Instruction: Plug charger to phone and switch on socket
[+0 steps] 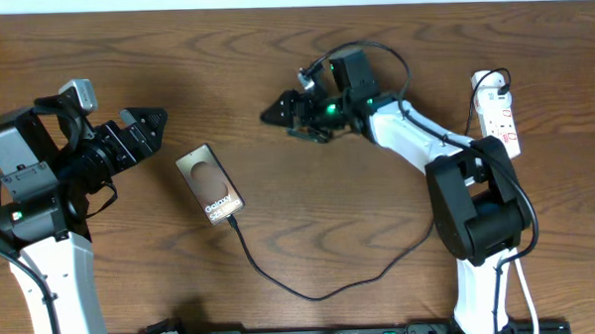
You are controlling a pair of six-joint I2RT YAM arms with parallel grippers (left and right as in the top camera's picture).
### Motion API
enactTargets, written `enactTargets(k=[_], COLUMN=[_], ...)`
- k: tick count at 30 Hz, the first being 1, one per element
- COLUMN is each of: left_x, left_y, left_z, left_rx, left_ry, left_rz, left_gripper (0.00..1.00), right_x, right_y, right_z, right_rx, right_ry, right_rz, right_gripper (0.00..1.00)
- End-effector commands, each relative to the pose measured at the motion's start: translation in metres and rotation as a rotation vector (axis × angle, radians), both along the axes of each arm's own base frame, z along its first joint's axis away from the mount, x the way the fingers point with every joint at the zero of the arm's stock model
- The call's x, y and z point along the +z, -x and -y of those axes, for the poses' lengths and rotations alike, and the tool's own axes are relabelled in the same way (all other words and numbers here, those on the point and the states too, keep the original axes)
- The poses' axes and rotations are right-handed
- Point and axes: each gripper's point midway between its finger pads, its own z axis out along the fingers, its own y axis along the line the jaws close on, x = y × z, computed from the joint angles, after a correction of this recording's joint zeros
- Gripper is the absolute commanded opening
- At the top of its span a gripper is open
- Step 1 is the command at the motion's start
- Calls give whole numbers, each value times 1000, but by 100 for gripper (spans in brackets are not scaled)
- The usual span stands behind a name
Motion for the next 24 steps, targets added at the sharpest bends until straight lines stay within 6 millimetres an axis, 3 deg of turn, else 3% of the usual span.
enactTargets(k=[1,7,11,17,24], left_x=[9,2,-4,-5,-5], left_y=[-2,-4,-6,-6,-7], left_z=[0,-1,-1,-1,-1], left_rx=[-2,-2,-2,-3,-3], left_ry=[5,15,24,25,24], left_rz=[17,-7,-29,-31,-31], left_gripper=[90,90,90,90,90], right_x=[43,100,144,182,189], right_y=[-36,-51,-55,-55,-44], right_z=[25,74,122,229,342], right_rx=[-44,-200,-293,-459,-531], right_ry=[179,347,348,410,356], right_rz=[261,354,404,433,432], right_gripper=[99,99,99,99,99])
